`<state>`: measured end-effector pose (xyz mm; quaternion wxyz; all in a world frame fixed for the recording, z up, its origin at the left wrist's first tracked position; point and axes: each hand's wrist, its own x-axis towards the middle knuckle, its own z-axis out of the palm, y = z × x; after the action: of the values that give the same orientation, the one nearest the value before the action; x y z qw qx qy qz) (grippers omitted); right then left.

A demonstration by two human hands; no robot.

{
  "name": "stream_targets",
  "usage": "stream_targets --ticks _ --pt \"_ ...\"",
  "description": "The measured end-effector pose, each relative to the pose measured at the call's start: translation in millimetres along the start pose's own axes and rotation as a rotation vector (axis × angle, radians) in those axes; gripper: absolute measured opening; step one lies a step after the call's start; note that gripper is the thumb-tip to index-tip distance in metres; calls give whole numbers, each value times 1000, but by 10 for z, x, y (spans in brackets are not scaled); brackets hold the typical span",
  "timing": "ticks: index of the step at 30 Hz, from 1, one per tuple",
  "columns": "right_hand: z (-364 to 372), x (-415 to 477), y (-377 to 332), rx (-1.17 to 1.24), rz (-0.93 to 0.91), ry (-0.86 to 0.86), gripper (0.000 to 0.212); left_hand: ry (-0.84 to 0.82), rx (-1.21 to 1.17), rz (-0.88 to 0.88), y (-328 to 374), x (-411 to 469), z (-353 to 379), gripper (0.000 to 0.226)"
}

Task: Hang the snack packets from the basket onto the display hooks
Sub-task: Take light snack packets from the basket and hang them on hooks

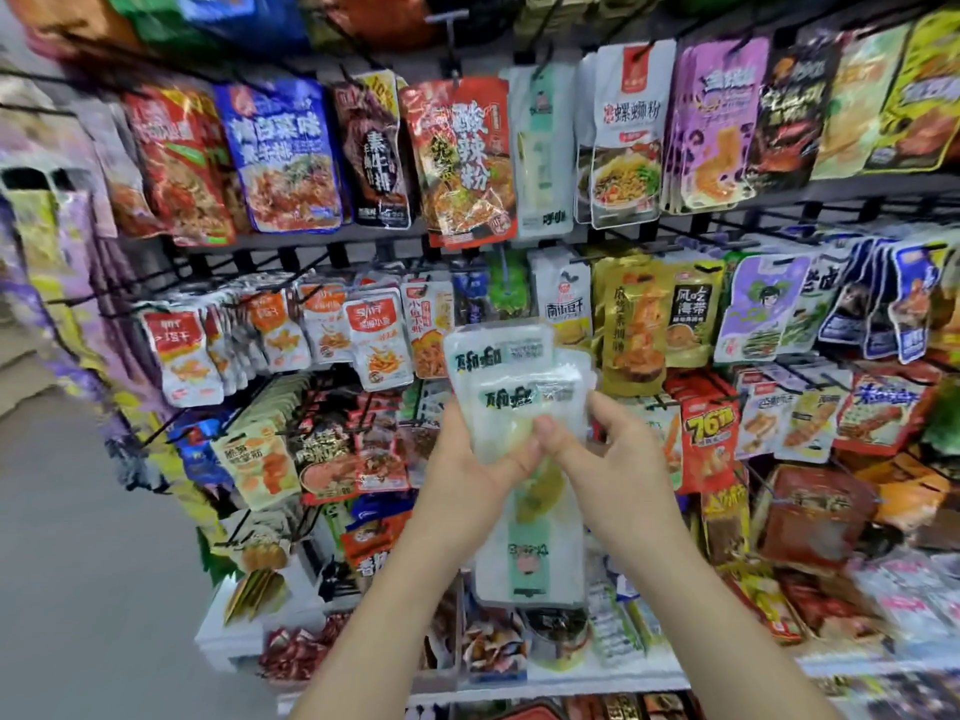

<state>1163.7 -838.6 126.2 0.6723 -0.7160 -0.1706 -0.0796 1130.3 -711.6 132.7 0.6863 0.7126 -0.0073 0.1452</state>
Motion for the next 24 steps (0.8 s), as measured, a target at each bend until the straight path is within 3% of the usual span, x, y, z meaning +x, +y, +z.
stream_targets --ticks 4,7,9,11,16,22,24 --pt "168 -21 -83 34 -39 32 8 -47 -46 -28 74 30 -240 45" --pt "274 -75 -95 76 -37 44 19 -63 -107 -48 145 59 -369 38" --pt "325 -123 -94 58 -60 59 33 0 -23 -8 178 101 -399 43" --pt "350 -156 -140 94 -103 66 34 45 10 7 218 140 -395 42" --pt "380 -54 -168 62 -184 84 47 38 -156 -2 428 301 -407 38" --pt "245 145 -195 83 -209 77 42 1 -60 43 613 508 -302 32" --pt "161 259 -160 71 -182 82 50 -16 -15 75 660 591 -227 26"
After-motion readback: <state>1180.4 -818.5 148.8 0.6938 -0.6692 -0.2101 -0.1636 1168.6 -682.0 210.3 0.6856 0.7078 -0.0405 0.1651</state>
